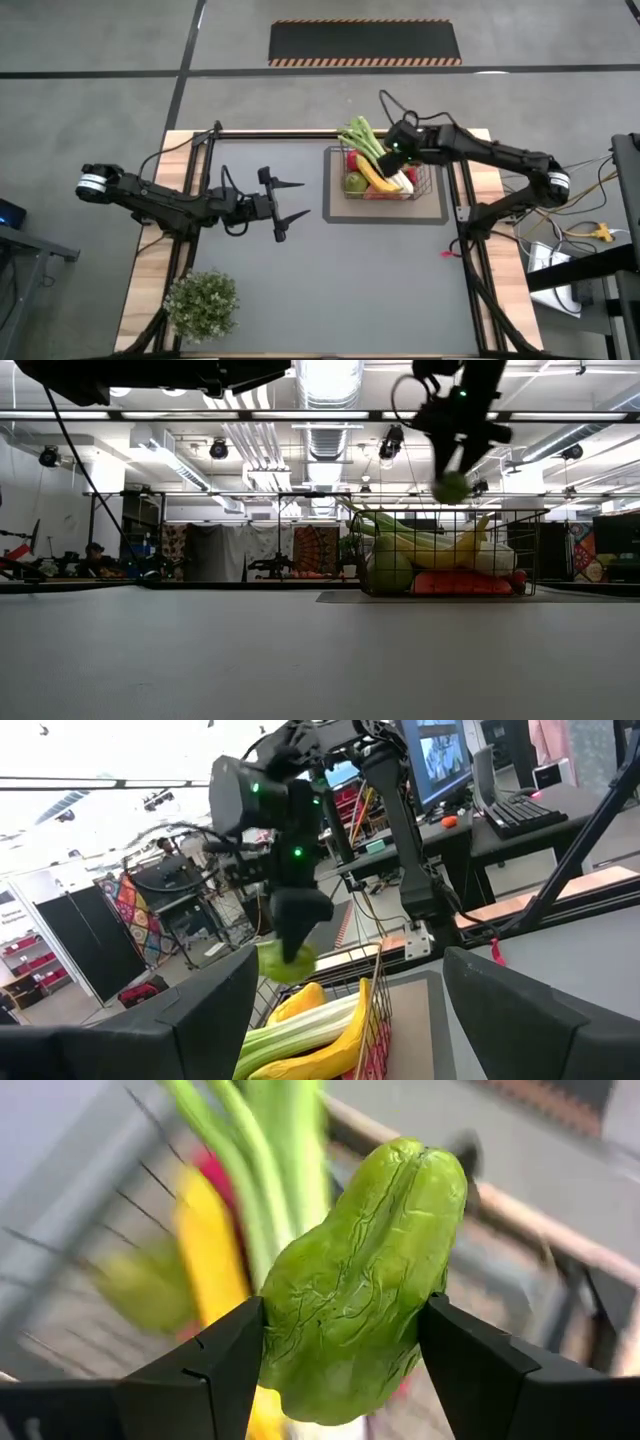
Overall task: Build produce basket
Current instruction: Put the chayote into the wire basket, then return to Home Position
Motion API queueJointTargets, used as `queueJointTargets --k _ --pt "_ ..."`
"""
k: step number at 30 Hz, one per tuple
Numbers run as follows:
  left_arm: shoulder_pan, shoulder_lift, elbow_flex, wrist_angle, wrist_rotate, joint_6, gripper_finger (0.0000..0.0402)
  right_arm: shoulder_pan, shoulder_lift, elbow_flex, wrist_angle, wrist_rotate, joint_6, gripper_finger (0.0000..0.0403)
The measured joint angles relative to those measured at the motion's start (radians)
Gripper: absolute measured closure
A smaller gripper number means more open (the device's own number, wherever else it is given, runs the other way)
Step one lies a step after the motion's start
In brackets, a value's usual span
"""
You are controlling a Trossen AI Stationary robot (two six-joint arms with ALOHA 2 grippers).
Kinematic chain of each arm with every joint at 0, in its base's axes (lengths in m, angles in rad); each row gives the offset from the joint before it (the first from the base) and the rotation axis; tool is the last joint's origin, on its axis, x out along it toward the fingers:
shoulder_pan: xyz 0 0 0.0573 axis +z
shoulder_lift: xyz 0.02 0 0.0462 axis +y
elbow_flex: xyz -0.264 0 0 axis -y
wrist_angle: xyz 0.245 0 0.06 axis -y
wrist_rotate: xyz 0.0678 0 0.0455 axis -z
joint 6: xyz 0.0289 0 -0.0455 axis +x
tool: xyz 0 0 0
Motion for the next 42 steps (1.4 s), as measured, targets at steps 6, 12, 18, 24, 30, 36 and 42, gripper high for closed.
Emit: queueJointTargets --k 6,12,18,24,30,36,42 --pt "0.000 0.000 0.000 0.000 0.000 0.000 0.0103 -0.063 0.000 0.003 -0.260 -0.024 0.056 0.0172" --pt "0.000 0.000 0.000 0.000 0.000 0.000 0.0103 -0.062 0.000 -0.010 -0.273 -0.037 0.031 0.0172" --pt "0.000 0.001 0.000 0.000 0.000 0.000 0.0103 -0.062 0.000 -0.049 -0.275 -0.105 0.002 0.0165" --pt "0.000 0.001 0.000 0.000 0.000 0.000 0.0103 -0.062 0.000 -0.074 -0.274 -0.102 0.028 0.0123" --pt "0.000 0.001 0.000 -0.002 0.000 -0.001 0.0103 -0.062 0.000 -0.069 -0.283 -0.102 0.025 0.0079" --pt "-0.022 -0.015 0.000 -0.076 -0.003 -0.025 0.0103 -0.025 -0.016 -0.040 -0.235 -0.047 0.027 0.0061" --pt "-0.220 -0.147 0.001 -0.408 0.063 -0.057 0.0103 0.201 -0.078 -0.105 0.121 0.059 -0.115 0.0071"
